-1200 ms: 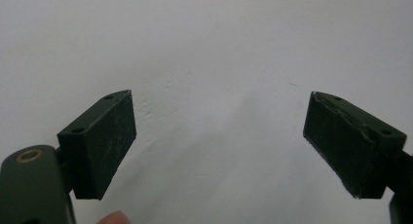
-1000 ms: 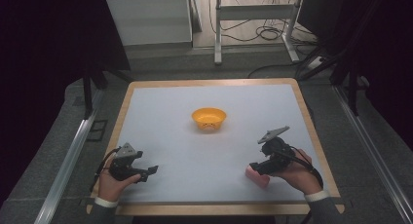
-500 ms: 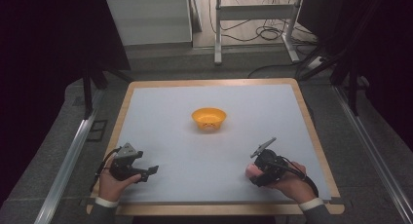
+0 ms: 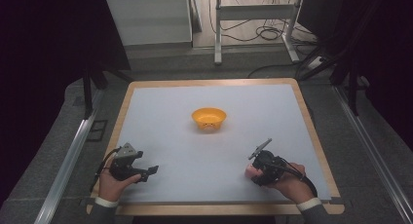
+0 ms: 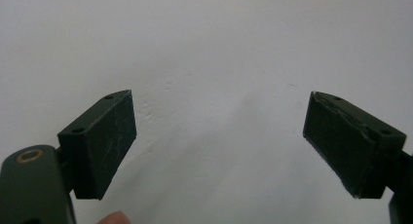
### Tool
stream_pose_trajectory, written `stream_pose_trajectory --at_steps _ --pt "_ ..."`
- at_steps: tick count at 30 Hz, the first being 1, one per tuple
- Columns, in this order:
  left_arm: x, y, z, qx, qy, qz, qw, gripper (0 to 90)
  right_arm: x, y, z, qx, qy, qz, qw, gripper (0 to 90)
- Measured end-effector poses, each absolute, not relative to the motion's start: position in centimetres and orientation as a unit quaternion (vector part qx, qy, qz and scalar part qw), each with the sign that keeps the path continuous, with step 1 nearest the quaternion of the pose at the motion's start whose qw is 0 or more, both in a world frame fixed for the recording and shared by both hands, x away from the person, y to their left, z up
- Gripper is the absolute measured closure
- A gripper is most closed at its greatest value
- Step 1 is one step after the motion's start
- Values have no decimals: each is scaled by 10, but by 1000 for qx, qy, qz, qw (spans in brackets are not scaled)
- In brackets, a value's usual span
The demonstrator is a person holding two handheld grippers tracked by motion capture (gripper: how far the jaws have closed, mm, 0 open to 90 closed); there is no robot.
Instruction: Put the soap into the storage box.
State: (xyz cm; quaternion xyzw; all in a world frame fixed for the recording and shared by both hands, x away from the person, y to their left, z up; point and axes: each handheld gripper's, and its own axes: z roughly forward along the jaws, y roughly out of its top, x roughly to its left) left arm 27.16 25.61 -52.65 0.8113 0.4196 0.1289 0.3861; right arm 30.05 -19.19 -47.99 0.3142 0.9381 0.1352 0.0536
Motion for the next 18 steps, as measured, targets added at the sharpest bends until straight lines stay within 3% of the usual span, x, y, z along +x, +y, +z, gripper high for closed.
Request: stream_pose_trajectory --at_steps 18 --pt "273 255 -528 813 418 128 383 126 312 -198 -457 312 930 179 76 593"
